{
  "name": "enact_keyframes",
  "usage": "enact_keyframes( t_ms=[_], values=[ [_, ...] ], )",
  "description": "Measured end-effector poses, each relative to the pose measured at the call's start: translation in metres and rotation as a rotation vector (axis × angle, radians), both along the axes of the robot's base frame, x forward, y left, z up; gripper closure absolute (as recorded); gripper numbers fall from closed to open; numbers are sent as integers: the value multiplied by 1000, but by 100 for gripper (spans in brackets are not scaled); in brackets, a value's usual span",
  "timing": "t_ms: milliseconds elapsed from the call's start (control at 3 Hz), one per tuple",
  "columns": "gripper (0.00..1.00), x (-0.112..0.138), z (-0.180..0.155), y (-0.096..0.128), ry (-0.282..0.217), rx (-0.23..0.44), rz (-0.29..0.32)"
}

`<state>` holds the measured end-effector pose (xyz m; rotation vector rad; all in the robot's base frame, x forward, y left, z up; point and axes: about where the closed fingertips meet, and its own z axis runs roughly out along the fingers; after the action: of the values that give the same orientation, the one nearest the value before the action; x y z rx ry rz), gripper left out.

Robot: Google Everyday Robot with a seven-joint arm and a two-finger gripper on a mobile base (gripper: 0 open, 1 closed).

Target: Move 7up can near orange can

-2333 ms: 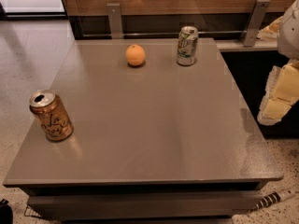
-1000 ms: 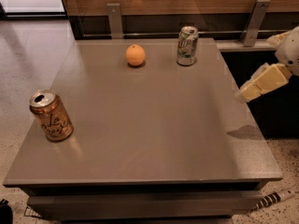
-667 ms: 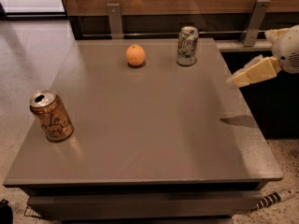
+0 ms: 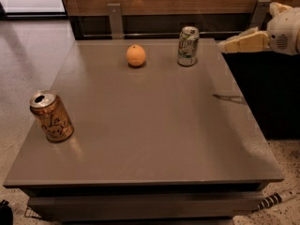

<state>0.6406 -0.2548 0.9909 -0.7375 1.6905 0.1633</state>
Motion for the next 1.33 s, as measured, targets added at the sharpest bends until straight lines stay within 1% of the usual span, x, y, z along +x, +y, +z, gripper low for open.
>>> enact_keyframes(
  t_ms=[333,667,1000,1333],
  values=[
    [0,8,6,1,-30,15,-13],
    [0,8,6,1,-30,15,-13],
    [0,35,-6,14,-29,84,52],
    [0,67,-23,37,-16,150,138]
  ],
)
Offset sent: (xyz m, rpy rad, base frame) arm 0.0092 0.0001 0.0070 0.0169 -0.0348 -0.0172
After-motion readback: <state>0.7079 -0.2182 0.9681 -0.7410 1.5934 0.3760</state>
